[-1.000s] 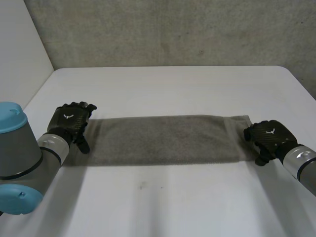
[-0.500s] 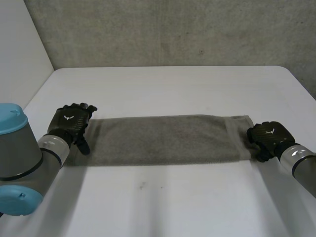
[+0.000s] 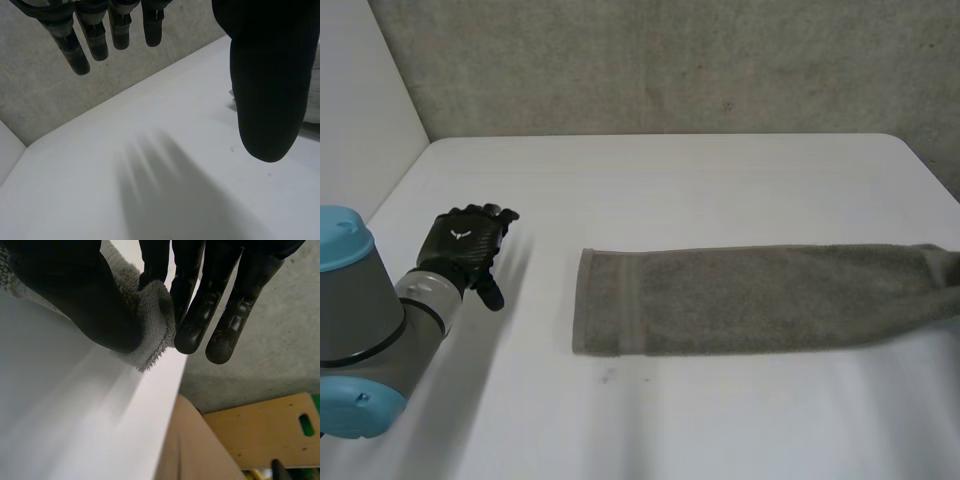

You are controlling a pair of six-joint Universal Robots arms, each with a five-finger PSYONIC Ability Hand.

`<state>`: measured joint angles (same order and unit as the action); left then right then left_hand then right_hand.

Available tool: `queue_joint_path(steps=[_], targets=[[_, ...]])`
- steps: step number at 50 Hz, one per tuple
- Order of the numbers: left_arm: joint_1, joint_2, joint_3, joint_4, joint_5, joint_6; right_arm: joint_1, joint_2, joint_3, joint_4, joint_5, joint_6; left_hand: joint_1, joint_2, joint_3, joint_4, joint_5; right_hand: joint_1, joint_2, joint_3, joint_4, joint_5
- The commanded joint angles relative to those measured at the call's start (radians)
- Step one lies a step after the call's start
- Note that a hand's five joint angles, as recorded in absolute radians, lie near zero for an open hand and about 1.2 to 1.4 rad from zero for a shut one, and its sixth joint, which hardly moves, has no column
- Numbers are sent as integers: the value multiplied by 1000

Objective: Fold the towel.

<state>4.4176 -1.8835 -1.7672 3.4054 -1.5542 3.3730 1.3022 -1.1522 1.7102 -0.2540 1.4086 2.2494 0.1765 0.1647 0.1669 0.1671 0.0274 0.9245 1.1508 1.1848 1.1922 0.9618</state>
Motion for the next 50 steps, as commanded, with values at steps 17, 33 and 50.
queue_joint_path(steps=[17,33,50], targets=[[0,49,-2,-6,-6,-1,845,12,-274,7,4,119,-2,10,8,7,-27,472,246,211,204,260],[0,47,0,-8,-1,-4,1132,312,-343,16,1,131,-2,10,8,7,-27,472,246,211,204,260],[-101,38,83,5,-3,-47,823,-73,-213,93,0,514,-2,10,8,7,-27,-750,-976,-1010,-1018,-962]])
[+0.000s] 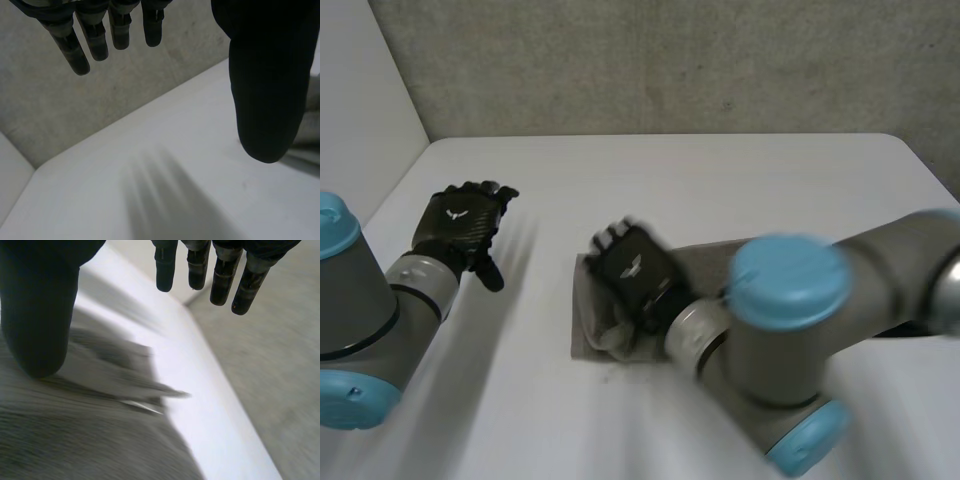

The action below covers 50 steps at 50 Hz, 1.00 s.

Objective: Fold the towel.

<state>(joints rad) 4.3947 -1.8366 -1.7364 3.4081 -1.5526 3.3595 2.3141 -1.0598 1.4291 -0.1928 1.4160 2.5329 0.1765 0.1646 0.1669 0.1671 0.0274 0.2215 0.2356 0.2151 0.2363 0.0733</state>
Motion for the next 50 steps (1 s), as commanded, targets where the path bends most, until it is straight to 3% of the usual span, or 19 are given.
queue_joint_path(steps=[1,7,9,17,26,32,44,50], targets=[[-78,-9,52,2,-4,-34,-235,-190,91,52,-17,266,-2,10,8,7,-27,-47,-61,-41,-62,-73],[-169,-64,126,-1,-6,-132,-368,-218,180,107,-71,287,-2,10,8,7,-27,-47,-61,-41,-62,-73],[-239,-111,175,-10,-4,-181,-413,-230,250,110,-119,283,-2,10,8,7,-27,-47,-61,-41,-62,-73],[-340,-254,241,-16,-4,-219,-479,-236,413,41,-160,273,-2,10,8,7,-27,-46,-60,-40,-61,-73],[-360,-389,297,-21,-7,-216,-499,-209,501,-92,-167,257,-2,10,8,7,-27,283,269,290,268,257],[-351,-426,310,-21,-18,-213,-503,-146,505,-117,-140,164,-1,11,8,8,-27,580,566,586,565,553],[-336,-408,275,-38,-222,-207,-501,-117,472,-119,-48,24,-2,10,8,7,-27,1166,1152,1173,1151,1140],[-359,-372,245,-44,-238,-207,-483,-124,406,-112,-37,23,-2,10,8,7,-27,1175,1161,1181,1160,1148]])
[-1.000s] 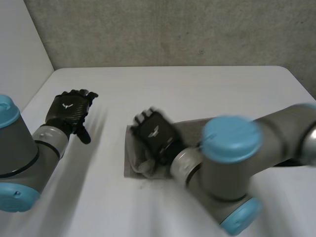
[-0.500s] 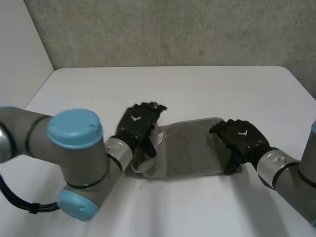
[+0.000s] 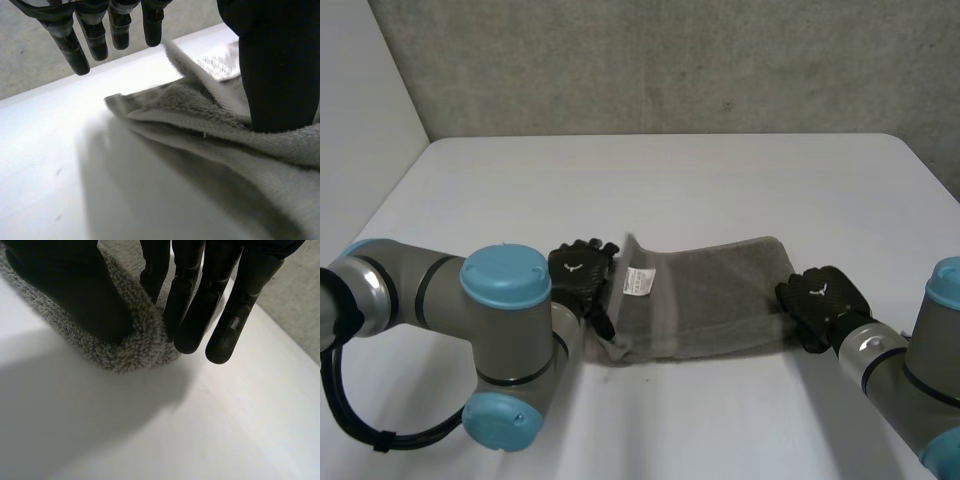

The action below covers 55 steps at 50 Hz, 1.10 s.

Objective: Fold the towel.

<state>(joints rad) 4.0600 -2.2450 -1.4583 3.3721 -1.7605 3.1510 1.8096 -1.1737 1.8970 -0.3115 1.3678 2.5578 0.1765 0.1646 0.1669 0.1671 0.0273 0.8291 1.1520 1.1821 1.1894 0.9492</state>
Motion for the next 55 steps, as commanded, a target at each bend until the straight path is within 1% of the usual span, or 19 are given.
queue_joint_path(steps=[1,6,13,15,21,28,34,38,39,40,42,43,44,48,50,51,53,54,55], targets=[[-24,36,-33,-8,-30,1,22,-10,-62,6,11,-2,-2,10,8,7,-27,567,244,214,207,273],[-39,77,-73,-13,-30,-3,152,-17,-163,18,36,-19,-2,10,8,7,-27,567,244,214,207,273],[-27,159,-126,-16,-31,1,255,-7,-269,37,85,-96,-2,10,8,7,-27,567,244,214,207,273],[-21,183,-139,-19,-31,1,334,14,-332,51,82,-125,-2,10,8,7,-27,567,244,214,207,273],[100,315,-209,-53,-30,1,438,77,-423,88,65,-140,-2,10,8,7,-27,567,244,214,207,273],[253,439,-289,-59,-14,0,599,219,-541,107,-33,-142,-2,10,8,7,-27,567,244,214,207,273],[283,472,-318,-59,-2,-2,645,336,-590,135,-82,-143,-2,10,8,7,-27,567,244,214,207,273],[275,470,-323,-57,29,-5,651,355,-604,166,-79,-149,-2,10,8,7,-27,477,154,124,117,183],[275,470,-323,-57,29,-5,651,345,-607,175,-72,-152,-2,10,8,7,-27,239,-84,-114,-121,-56],[274,466,-315,-53,44,-8,651,345,-607,175,-72,-153,-2,10,8,7,-27,236,-86,-116,-124,-58],[270,461,-304,-51,61,-8,640,278,-576,178,-66,-127,-2,10,8,7,-27,-389,-712,-742,-749,-683],[261,461,-288,-47,71,-8,640,278,-576,178,-65,-126,-2,10,8,7,-27,-392,-715,-745,-752,-686],[261,461,-287,-46,72,-8,639,216,-552,178,-56,-96,-2,10,8,7,-27,-655,-977,-1008,-1015,-949],[199,423,-190,-43,101,-29,586,103,-490,170,-44,15,-2,10,8,7,-27,-655,-977,-1008,-1015,-949],[174,397,-144,-43,104,-48,493,18,-437,172,-36,166,-2,10,8,7,-27,-655,-977,-1008,-1015,-949],[174,397,-143,-43,104,-48,493,17,-437,172,-36,167,-2,10,8,7,-27,-655,-977,-1008,-1015,-949],[155,366,-96,-45,104,-74,406,-47,-399,178,-35,350,-2,10,8,7,-27,-655,-977,-1008,-1015,-949],[146,337,-64,-48,104,-101,405,-47,-398,178,-35,351,-2,10,8,7,-27,-655,-977,-1008,-1015,-949],[136,303,-38,-53,105,-133,355,-69,-382,178,-44,439,-1,11,8,8,-27,-655,-977,-1008,-1015,-949]])
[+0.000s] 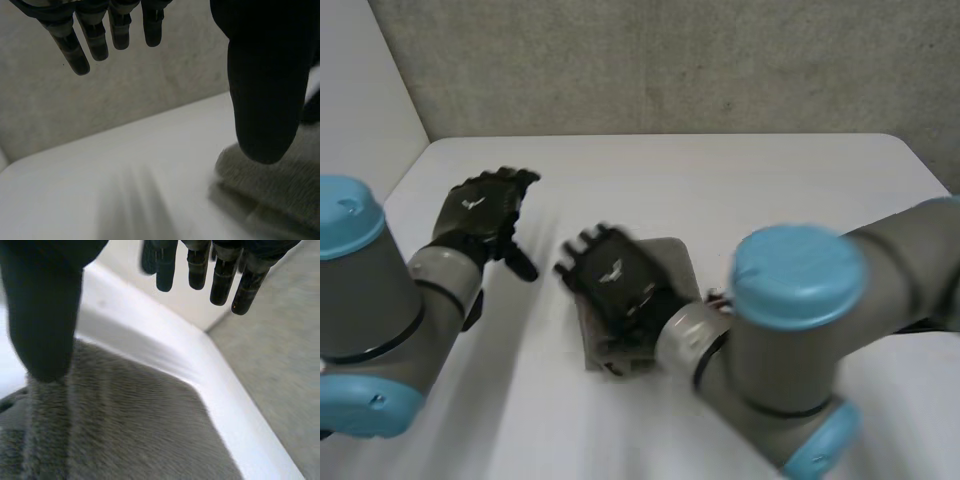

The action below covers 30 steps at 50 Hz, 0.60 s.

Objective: Fold the towel.

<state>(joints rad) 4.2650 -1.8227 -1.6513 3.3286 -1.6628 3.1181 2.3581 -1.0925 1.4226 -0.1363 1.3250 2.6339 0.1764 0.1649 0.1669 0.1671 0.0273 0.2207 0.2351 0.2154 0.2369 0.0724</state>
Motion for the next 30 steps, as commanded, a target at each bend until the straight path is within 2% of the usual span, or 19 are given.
queue_joint_path(steps=[1,2,3,4,7,9,10,12,16,20,27,30], targets=[[-70,-119,156,-9,8,-101,-245,-161,104,9,-7,438,-1,10,8,8,-27,-46,-61,-41,-62,-72],[-89,-153,180,-14,12,-131,-246,-161,104,9,-7,439,-1,10,8,8,-27,-46,-61,-41,-62,-72],[-89,-153,180,-14,12,-131,-287,-164,105,18,-13,506,-1,10,8,8,-27,-46,-61,-41,-62,-72],[-124,-200,208,-24,30,-168,-319,-162,105,39,-35,552,2,13,11,11,-24,-46,-61,-41,-62,-72],[-163,-275,228,-64,60,-194,-339,-149,99,63,-61,578,2,13,11,11,-24,-46,-61,-41,-62,-72],[-169,-308,229,-81,60,-197,-347,-66,84,95,-127,581,2,13,11,11,-24,-46,-61,-41,-62,-72],[-174,-338,229,-98,57,-191,-347,-66,84,95,-127,581,2,13,11,11,-24,-46,-61,-41,-62,-72],[-177,-361,228,-112,52,-188,-347,29,40,104,-153,574,2,13,11,11,-24,-46,-61,-41,-62,-72],[-177,-400,215,-146,46,-185,-344,108,1,115,-144,540,-1,10,8,8,-27,-46,-61,-41,-62,-72],[-175,-402,211,-162,26,-185,-338,215,-69,147,-113,439,-2,10,8,7,-27,-46,-61,-41,-62,-72],[-169,-363,196,-210,-12,-184,-319,221,-111,176,-38,302,-2,10,8,7,-27,-46,-61,-41,-62,-72],[-169,-336,197,-212,-12,-182,-319,156,-116,176,-21,278,-2,10,8,7,-27,-46,-61,-41,-62,-72]])
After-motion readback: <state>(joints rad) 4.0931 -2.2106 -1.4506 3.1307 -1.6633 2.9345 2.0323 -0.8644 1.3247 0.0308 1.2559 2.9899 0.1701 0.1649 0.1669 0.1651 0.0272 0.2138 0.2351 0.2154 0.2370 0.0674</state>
